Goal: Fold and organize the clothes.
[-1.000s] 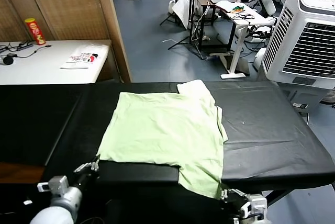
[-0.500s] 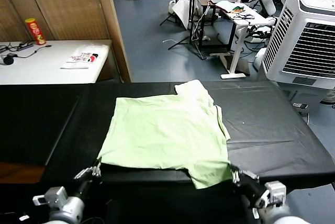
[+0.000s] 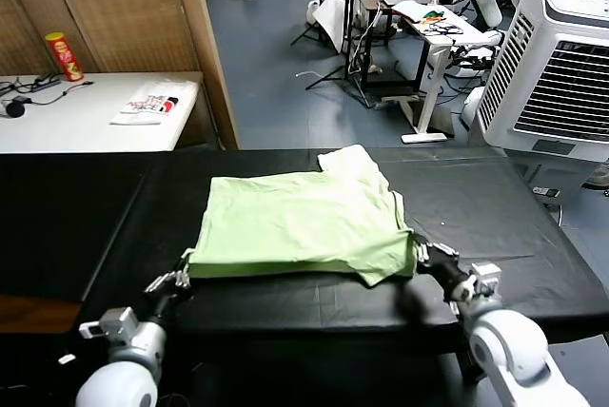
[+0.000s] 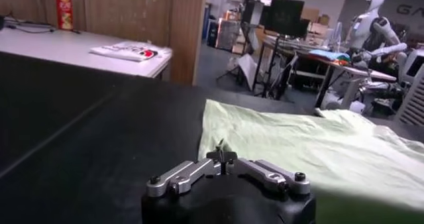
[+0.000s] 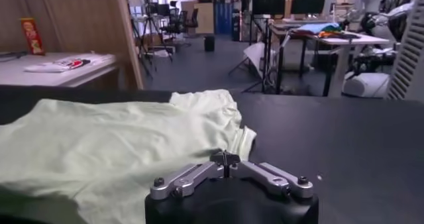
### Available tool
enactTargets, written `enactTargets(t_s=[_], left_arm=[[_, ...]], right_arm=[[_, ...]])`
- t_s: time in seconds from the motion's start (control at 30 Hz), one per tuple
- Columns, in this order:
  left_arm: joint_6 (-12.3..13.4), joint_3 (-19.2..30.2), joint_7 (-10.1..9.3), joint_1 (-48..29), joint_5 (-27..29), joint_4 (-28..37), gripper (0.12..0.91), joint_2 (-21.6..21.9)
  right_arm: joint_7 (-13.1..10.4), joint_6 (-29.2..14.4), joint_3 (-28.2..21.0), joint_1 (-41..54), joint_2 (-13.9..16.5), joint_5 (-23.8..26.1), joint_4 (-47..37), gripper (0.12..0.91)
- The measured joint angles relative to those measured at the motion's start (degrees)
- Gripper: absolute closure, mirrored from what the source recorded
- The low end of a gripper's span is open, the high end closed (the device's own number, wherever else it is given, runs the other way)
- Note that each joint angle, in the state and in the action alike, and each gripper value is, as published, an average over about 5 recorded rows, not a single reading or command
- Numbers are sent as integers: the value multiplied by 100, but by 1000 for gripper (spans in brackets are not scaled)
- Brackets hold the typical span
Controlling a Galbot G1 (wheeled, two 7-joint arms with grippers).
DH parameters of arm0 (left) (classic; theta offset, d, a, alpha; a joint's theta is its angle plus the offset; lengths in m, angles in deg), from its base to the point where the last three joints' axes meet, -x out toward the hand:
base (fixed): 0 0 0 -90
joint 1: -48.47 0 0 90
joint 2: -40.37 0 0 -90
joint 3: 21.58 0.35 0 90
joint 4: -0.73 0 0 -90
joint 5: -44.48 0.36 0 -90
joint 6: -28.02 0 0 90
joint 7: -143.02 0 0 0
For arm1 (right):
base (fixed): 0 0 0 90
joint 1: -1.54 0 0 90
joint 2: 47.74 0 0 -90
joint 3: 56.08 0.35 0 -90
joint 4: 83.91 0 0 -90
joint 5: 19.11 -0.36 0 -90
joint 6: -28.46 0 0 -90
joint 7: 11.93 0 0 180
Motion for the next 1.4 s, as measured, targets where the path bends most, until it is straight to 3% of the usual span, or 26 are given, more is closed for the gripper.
enactTargets(t_s=[0.37, 0.43, 0.53, 0.63, 0.8, 0.9, 1.0, 1.13, 1.33, 1.4], left_arm=[[110, 120, 28, -633, 193, 828, 905, 187], [118, 132, 28, -717, 195, 943, 905, 201], [162, 143, 28, -813, 195, 1078, 893, 203], [208, 141, 38, -834, 201, 1120, 793, 196], [227, 98, 47, -716, 213, 1031, 510, 193], [246, 68, 49, -603, 227, 937, 352, 186], [269, 58, 75, -455, 243, 841, 255, 181], [278, 47, 128, -270, 240, 787, 234, 168], [213, 15, 146, -231, 57, 883, 233, 183], [203, 5, 162, -231, -1, 924, 265, 190]], right_arm=[[147, -97, -498, 888, -108, 18, -867, 903], [241, -90, -495, 902, -110, -4, -877, 882], [364, -38, -439, 836, -64, -22, -787, 768], [363, 94, -335, 654, 23, -69, -530, 601], [221, 371, -97, 76, 156, -38, 179, 331], [167, 479, 44, -346, 181, 80, 604, 246], [137, 512, 137, -715, 169, 204, 897, 230], [109, 515, 189, -1042, 124, 308, 1038, 249], [91, 514, 202, -1217, 51, 355, 1055, 381], [95, 512, 201, -1240, 36, 362, 1053, 448]])
